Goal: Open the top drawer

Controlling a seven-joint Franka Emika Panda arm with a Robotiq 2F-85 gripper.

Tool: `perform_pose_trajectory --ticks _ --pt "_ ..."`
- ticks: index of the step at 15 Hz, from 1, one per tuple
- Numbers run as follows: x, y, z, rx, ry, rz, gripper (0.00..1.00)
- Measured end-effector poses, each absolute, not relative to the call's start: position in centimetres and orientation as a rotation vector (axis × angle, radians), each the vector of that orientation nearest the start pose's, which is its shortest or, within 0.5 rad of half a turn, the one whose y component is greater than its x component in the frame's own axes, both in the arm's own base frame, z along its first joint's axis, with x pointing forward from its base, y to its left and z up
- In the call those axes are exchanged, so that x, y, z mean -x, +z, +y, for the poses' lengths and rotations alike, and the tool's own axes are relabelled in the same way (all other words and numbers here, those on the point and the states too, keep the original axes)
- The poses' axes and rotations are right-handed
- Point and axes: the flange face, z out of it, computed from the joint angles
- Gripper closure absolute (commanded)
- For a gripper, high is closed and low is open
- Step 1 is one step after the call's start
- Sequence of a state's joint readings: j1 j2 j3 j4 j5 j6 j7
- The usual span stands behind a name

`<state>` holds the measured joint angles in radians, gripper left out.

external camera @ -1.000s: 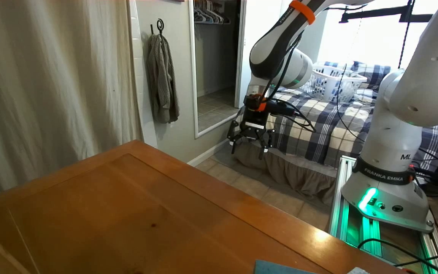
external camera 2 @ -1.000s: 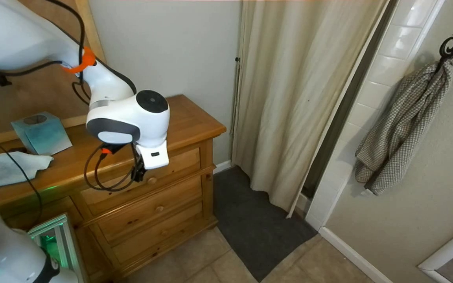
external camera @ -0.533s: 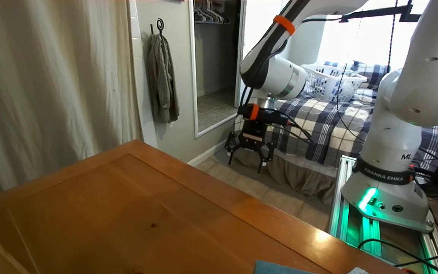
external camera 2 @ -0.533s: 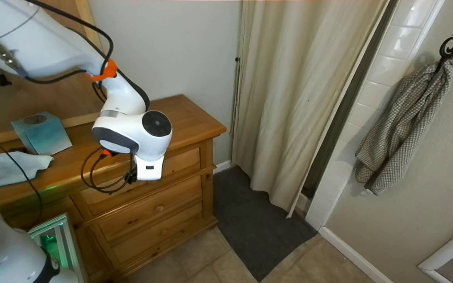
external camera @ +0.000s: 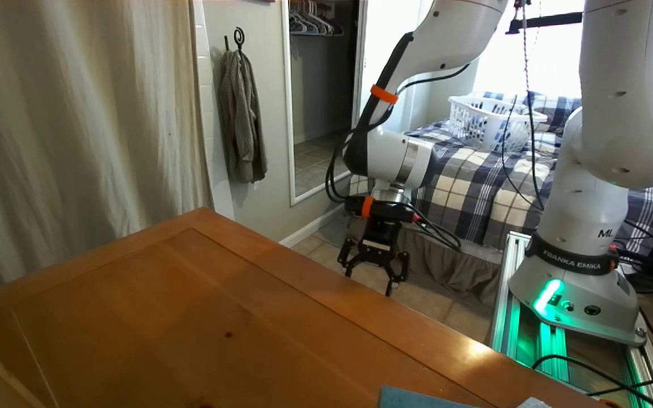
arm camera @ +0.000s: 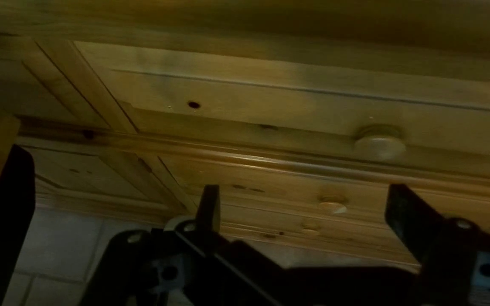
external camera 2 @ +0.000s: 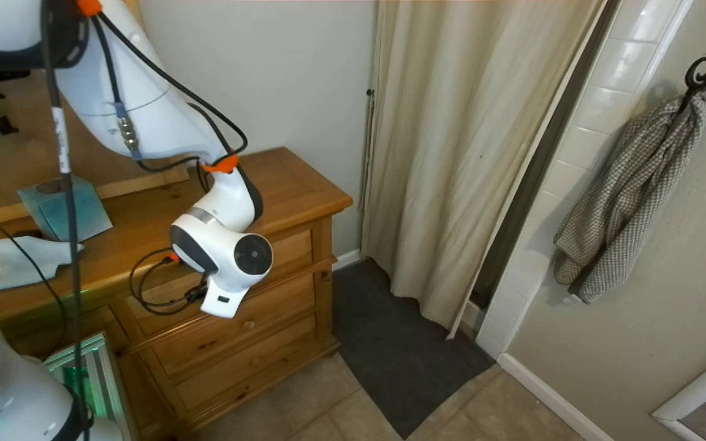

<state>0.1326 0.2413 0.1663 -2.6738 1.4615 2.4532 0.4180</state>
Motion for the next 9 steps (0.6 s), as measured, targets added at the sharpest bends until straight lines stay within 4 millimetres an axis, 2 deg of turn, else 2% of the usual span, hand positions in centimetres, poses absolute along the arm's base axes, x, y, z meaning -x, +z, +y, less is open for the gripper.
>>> perform_pose_trajectory --ticks 3,9 --pt "-34.13 11.87 11.11 1.858 0.779 1.767 0.00" --pt "-34.33 11.88 11.19 1.852 0.784 1.765 0.00"
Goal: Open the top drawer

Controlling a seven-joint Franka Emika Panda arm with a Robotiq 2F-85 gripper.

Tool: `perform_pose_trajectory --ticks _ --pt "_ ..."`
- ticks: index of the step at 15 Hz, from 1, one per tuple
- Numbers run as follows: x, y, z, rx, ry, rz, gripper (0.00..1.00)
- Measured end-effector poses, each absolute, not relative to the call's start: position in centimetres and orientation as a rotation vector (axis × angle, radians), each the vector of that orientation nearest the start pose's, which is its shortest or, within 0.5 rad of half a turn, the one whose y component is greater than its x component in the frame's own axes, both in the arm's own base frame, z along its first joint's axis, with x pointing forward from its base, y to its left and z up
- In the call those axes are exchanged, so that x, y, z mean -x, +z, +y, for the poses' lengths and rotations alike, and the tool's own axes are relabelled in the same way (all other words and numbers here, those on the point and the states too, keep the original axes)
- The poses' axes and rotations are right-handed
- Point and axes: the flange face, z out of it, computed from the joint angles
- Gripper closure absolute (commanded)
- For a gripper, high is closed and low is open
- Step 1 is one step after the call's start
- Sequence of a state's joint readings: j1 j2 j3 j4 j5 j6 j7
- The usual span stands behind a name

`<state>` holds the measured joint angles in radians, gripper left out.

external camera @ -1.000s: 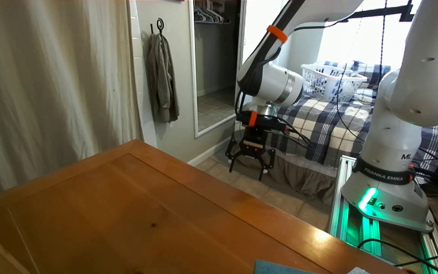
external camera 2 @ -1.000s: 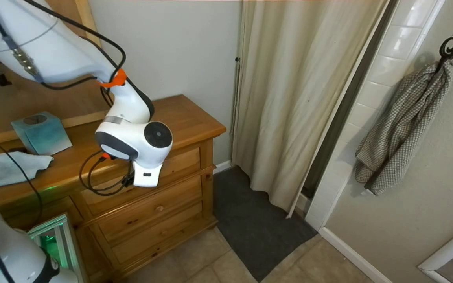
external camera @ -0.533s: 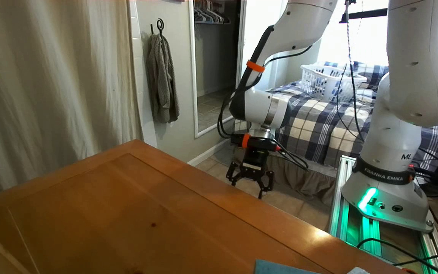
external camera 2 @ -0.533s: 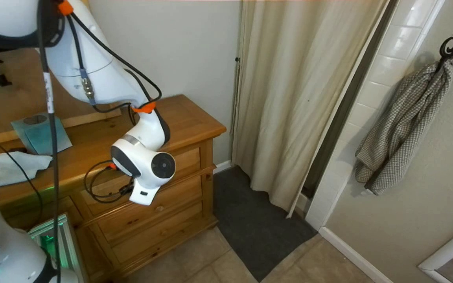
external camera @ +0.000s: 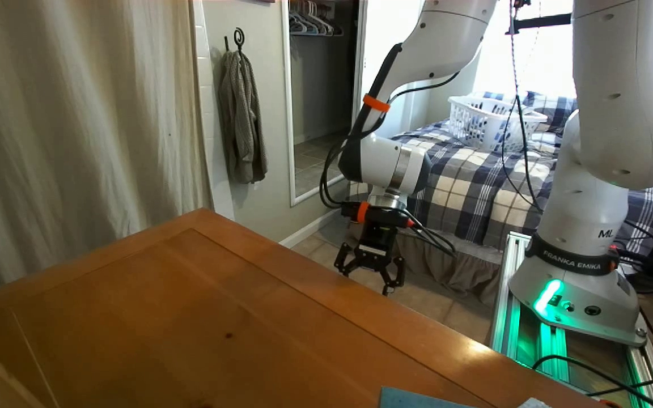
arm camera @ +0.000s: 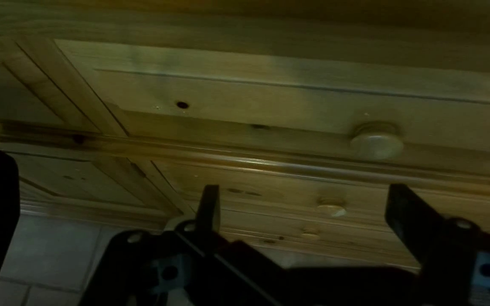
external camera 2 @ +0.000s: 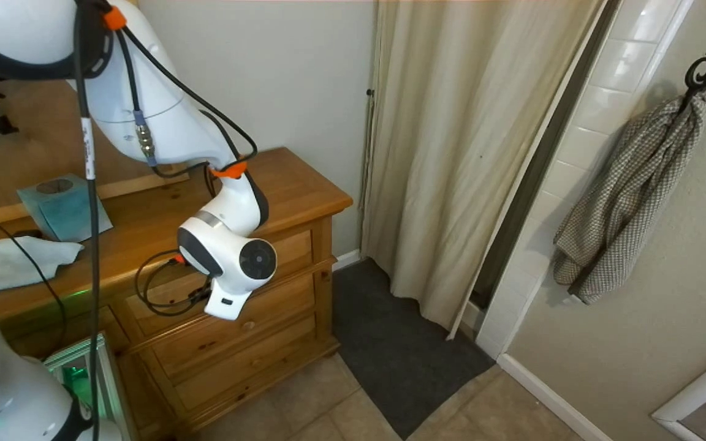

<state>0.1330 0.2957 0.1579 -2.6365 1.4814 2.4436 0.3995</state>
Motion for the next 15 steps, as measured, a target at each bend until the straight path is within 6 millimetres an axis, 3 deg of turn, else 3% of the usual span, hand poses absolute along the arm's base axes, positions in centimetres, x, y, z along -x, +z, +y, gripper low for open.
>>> perform_pose_trajectory --ticks 6,15 --pt "-35.0 10.6 11.3 1.770 0.800 1.817 0.00" --pt "-37.7 7.4 11.9 1.610 0.877 1.794 0.00"
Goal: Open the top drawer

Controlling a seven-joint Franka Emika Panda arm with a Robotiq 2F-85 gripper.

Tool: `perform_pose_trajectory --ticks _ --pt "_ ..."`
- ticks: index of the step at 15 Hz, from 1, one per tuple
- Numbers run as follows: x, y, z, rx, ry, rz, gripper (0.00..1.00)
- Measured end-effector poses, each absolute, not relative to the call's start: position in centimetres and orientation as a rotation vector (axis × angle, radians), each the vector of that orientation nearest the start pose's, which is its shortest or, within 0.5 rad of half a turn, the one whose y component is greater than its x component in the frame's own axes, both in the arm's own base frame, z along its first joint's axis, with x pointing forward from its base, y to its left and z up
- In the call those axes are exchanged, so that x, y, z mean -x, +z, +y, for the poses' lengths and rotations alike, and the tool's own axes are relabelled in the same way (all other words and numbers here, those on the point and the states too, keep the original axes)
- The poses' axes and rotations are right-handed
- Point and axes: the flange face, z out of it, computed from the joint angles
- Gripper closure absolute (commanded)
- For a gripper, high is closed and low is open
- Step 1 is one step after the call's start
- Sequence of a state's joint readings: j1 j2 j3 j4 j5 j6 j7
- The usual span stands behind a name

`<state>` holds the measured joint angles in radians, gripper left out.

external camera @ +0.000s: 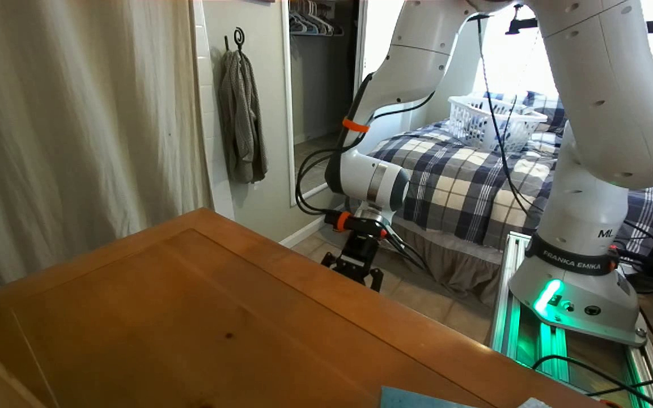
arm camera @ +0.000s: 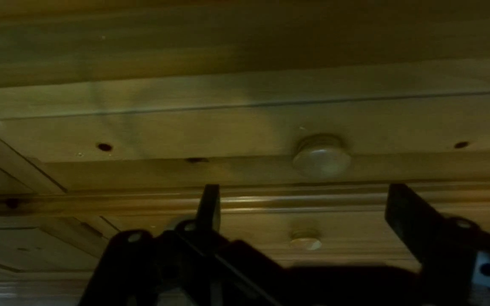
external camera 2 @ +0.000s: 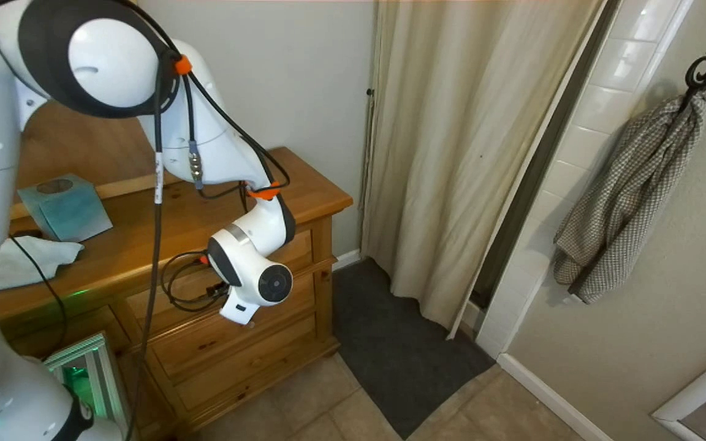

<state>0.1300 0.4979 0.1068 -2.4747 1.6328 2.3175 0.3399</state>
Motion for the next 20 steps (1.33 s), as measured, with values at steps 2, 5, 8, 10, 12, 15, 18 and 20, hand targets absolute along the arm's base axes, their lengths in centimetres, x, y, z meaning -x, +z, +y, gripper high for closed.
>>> perform_pose_trajectory --ticks 2,5,8,10,12,15,18,20 --pt "-38.08 6.62 12.36 1.593 0.909 1.780 0.00" --pt "-38.03 6.51 12.23 1.592 0.908 1.784 0.00" --pt "-38.04 6.51 12.19 1.592 0.908 1.785 0.00" --pt "-38.04 6.51 12.19 1.592 0.908 1.785 0.00" --pt "-38.04 6.51 12.19 1.592 0.908 1.785 0.00" --pt "-38.04 6.51 12.19 1.592 0.908 1.785 0.00" --pt "-38.04 6.46 12.14 1.591 0.908 1.787 0.00" --pt "-37.97 6.24 12.15 1.590 0.912 1.792 0.00"
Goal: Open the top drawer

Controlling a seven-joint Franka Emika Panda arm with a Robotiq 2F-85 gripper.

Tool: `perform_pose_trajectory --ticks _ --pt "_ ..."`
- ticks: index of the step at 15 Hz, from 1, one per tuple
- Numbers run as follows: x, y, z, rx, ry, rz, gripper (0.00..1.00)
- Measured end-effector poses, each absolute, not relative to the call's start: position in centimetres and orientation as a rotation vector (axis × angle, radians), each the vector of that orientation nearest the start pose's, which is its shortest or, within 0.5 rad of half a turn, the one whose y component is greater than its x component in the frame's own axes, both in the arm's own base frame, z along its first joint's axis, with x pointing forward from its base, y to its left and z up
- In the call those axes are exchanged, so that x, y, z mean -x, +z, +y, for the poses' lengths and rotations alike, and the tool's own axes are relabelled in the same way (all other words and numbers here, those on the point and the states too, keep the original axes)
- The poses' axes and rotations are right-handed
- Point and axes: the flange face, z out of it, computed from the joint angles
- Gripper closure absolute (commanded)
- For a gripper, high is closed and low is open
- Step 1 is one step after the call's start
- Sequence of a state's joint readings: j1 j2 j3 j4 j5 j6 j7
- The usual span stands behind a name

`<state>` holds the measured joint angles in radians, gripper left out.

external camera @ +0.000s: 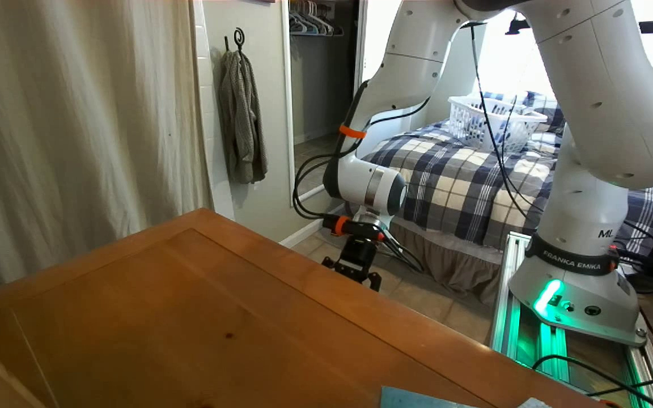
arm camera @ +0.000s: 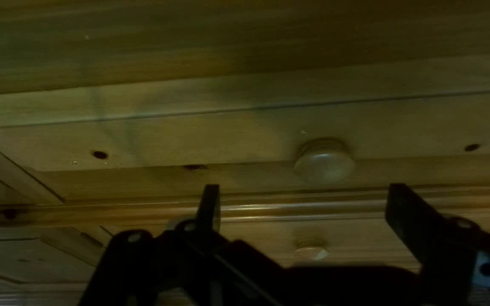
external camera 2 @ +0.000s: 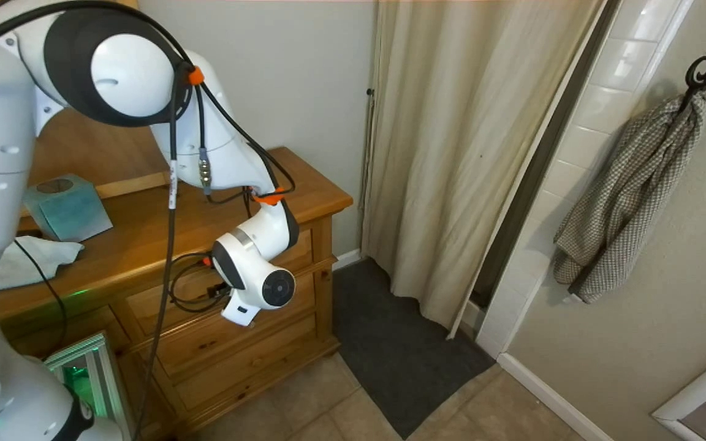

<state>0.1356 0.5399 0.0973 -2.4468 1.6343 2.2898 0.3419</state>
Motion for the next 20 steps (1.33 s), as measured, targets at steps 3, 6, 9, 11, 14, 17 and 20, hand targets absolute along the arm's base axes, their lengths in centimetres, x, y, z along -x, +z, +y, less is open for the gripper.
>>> perform_pose_trajectory --ticks 3,6,9,11,14,17,20 --pt "-37.9 5.6 12.4 1.594 0.924 1.795 0.00" --pt "-38.1 4.6 13.1 1.605 0.937 1.790 0.00" --pt "-38.3 3.6 14.2 1.616 0.955 1.780 0.00" --pt "-38.6 2.9 14.8 1.614 0.961 1.774 0.21" --pt "-38.9 2.1 15.5 1.597 0.957 1.772 0.39" --pt "-39.4 1.6 15.7 1.578 0.946 1.766 0.60" --pt "-40.0 1.3 15.5 1.561 0.932 1.759 0.80"
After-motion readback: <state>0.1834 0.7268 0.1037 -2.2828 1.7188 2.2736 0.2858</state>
